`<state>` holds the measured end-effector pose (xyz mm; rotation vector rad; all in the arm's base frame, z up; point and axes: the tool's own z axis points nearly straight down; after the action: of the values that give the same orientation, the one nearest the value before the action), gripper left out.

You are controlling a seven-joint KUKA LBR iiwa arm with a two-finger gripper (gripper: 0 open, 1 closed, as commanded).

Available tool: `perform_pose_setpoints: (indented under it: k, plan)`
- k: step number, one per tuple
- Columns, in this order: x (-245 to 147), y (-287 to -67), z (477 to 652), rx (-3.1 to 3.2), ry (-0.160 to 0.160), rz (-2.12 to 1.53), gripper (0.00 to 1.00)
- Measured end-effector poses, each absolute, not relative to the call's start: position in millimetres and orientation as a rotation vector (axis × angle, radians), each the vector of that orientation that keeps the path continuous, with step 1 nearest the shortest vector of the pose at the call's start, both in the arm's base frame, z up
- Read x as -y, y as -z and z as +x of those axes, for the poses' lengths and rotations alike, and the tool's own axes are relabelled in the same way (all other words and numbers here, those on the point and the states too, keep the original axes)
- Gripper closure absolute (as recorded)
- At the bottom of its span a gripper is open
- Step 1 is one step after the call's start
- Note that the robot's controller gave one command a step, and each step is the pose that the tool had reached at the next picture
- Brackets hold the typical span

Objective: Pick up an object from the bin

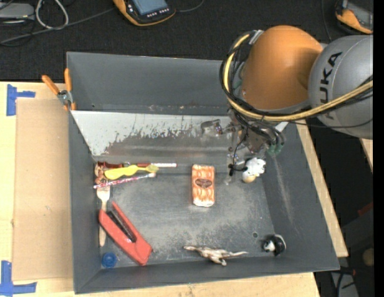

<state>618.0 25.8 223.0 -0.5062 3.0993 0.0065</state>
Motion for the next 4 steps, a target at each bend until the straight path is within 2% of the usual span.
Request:
perform_pose_setpoints:
  k: [1,2,3,4]
  plan:
    - [-54.5,-144.3,617.3,-3.052,-0.005,-0.731,0.0]
    - [-51.7,-134.7,614.7,-3.074,-0.008,-0.643,0.0]
    - [-46.2,-150.1,619.6,-3.057,-0.009,-0.73,0.0]
    - [-37.2,-131.8,614.2,-3.123,-0.01,-0.313,0.0]
